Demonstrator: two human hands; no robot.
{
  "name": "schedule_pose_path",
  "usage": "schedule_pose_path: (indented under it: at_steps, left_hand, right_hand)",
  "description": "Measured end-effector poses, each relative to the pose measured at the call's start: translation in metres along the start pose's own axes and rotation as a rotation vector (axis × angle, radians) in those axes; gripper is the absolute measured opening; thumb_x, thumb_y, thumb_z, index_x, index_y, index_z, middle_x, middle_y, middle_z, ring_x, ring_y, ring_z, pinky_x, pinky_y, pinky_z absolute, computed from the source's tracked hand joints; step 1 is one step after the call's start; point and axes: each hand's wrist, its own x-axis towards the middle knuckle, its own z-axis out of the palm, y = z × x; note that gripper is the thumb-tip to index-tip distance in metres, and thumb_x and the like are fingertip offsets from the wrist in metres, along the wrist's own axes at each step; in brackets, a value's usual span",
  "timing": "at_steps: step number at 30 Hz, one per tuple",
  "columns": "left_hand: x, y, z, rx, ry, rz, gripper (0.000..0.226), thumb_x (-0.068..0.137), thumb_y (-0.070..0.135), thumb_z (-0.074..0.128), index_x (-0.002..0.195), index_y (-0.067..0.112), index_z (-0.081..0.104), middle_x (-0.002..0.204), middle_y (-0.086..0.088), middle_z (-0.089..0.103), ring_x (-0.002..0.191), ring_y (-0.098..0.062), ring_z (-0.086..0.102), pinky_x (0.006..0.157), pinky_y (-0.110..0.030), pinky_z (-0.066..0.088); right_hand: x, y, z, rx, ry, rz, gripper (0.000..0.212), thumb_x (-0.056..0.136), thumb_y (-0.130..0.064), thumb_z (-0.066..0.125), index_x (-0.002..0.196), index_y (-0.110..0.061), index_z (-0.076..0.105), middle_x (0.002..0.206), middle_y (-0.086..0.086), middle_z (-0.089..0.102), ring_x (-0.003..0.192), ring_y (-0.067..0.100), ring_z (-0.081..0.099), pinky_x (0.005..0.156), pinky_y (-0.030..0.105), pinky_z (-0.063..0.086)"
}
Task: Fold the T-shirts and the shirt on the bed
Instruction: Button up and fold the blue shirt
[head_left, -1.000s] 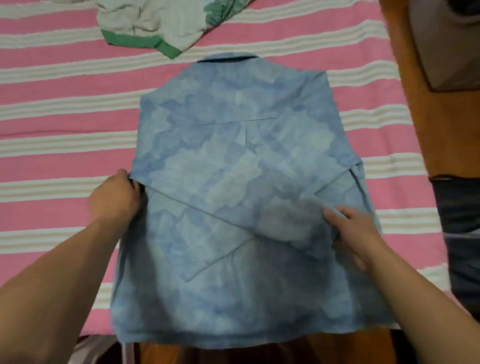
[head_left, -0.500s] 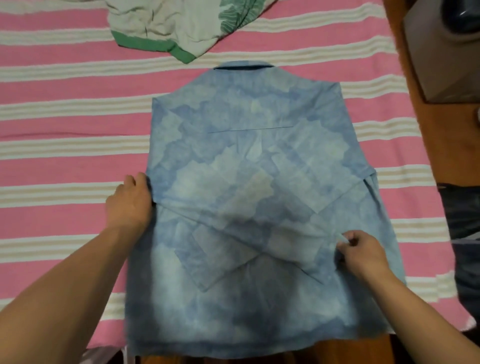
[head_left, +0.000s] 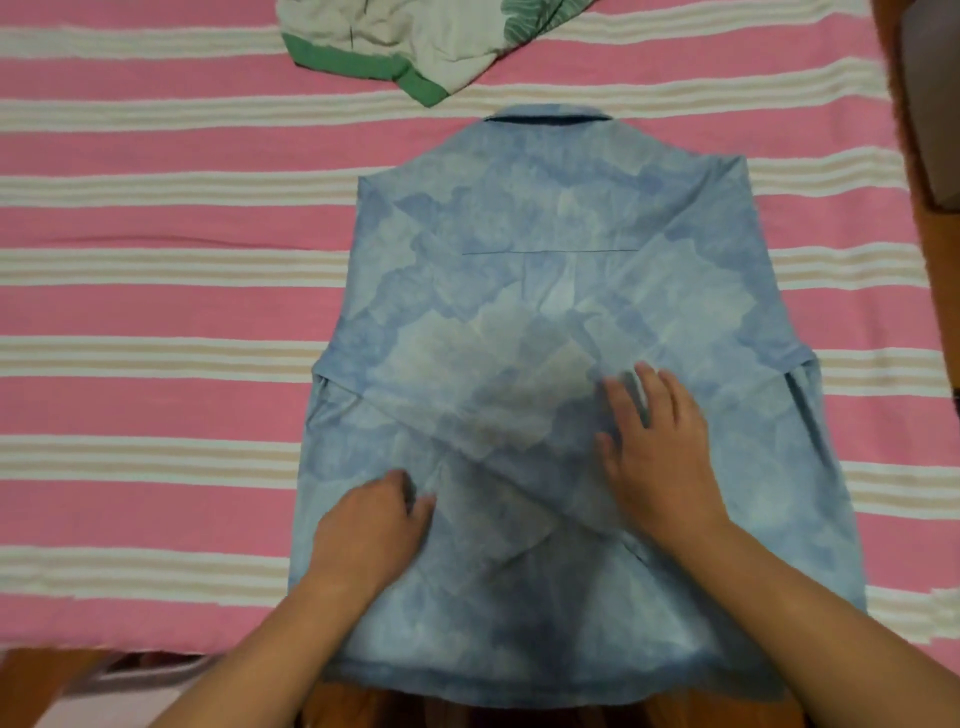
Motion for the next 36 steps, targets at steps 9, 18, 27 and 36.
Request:
schedule_pose_path:
  at_steps: [9, 18, 27, 36]
  left_hand:
    - [0.144, 0.007, -0.035, 0.306, 0.394, 0.52, 0.06, 0.102, 0.053, 0.035, 0.157, 0.027, 0.037, 0.166, -0.014, 0.026, 0.152, -0.04, 0.02, 0.122, -0.056, 0.019]
    - [0.192, -0.001, -0.062, 0.307, 0.078, 0.14, 0.072, 0.094, 0.073, 0.022, 0.158, 0.043, 0.008, 0.171, -0.003, -0.001, 0.156, -0.031, -0.003, 0.122, -0.059, 0.004]
    - [0.285, 0.019, -0.123, 0.464, 0.106, 0.314, 0.075, 0.095, 0.073, 0.011, 0.161, 0.04, -0.004, 0.171, 0.0, -0.009, 0.157, -0.024, -0.007, 0.126, -0.049, 0.004]
    - [0.285, 0.039, -0.127, 0.603, 0.062, 0.157, 0.073, 0.101, 0.062, 0.021, 0.163, 0.029, 0.002, 0.17, -0.009, -0.005, 0.156, -0.033, -0.007, 0.125, -0.053, 0.0]
  right_hand:
    - [0.082, -0.053, 0.052, -0.079, -0.163, -0.261, 0.071, 0.096, -0.059, 0.033, 0.157, -0.023, 0.034, 0.166, 0.011, 0.021, 0.152, 0.04, 0.015, 0.121, 0.058, 0.017]
    - [0.097, -0.026, 0.057, -0.157, -0.223, -0.235, 0.068, 0.098, -0.062, 0.026, 0.157, -0.031, 0.03, 0.167, 0.006, 0.019, 0.154, 0.037, 0.012, 0.122, 0.056, 0.009]
    - [0.032, 0.061, 0.043, -0.225, -0.23, 0.073, 0.068, 0.1, -0.061, 0.024, 0.159, -0.028, 0.027, 0.168, 0.007, 0.017, 0.155, 0.033, 0.008, 0.122, 0.056, 0.014]
    - [0.033, 0.058, 0.045, -0.103, -0.182, 0.097, 0.066, 0.096, -0.06, 0.034, 0.153, -0.027, 0.039, 0.163, 0.008, 0.03, 0.151, 0.034, 0.026, 0.12, 0.053, 0.019]
